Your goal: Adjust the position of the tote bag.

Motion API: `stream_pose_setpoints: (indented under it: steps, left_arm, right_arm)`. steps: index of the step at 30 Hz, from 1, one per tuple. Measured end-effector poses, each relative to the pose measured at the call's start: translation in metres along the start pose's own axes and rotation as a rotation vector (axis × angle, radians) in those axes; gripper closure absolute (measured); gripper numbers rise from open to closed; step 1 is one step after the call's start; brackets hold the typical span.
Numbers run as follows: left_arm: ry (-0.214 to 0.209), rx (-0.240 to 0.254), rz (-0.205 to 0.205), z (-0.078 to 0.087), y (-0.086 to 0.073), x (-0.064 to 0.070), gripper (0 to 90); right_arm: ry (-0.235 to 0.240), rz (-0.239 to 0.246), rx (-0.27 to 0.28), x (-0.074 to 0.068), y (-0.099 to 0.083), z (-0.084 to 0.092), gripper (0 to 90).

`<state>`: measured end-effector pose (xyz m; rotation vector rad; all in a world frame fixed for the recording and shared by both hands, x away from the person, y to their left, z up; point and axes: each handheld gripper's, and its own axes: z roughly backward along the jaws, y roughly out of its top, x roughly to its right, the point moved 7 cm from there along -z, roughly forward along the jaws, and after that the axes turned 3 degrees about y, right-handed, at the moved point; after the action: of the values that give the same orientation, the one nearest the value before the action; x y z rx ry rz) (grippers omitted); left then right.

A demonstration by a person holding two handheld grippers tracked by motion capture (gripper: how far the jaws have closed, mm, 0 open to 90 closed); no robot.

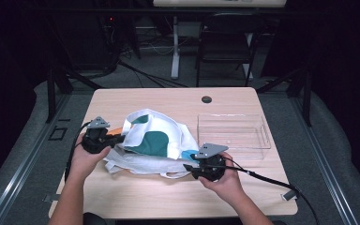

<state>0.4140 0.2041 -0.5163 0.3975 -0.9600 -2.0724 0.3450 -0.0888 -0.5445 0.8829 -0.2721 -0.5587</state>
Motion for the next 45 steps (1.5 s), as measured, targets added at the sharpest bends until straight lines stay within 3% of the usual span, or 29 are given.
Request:
stream_pose_setpoints:
  steps: [5, 9, 20, 33, 42, 45]
  left_arm:
    - [-0.004, 0.011, 0.019, 0.002, 0.004, -0.003, 87.4]
    - [-0.020, 0.010, 0.017, 0.003, 0.006, -0.005, 87.4]
    - [-0.006, 0.025, 0.000, 0.007, 0.013, -0.008, 87.8]
    - [0.013, 0.036, -0.010, 0.006, 0.021, -0.010, 87.8]
    - [0.004, 0.062, 0.008, 0.008, 0.025, -0.014, 87.8]
    - [0.004, 0.067, 0.009, 0.008, 0.025, -0.015, 87.8]
  right_arm:
    - [0.004, 0.013, -0.013, 0.001, 0.009, 0.004, 63.5]
    - [0.010, -0.005, -0.017, 0.003, 0.019, 0.003, 66.4]
    - [-0.023, 0.082, -0.019, -0.002, 0.050, -0.003, 76.4]
    - [-0.042, 0.145, -0.053, 0.000, 0.063, -0.019, 73.9]
    - [-0.093, 0.228, -0.099, -0.002, 0.066, -0.032, 69.0]
    - [-0.099, 0.230, -0.098, -0.003, 0.067, -0.036, 69.2]
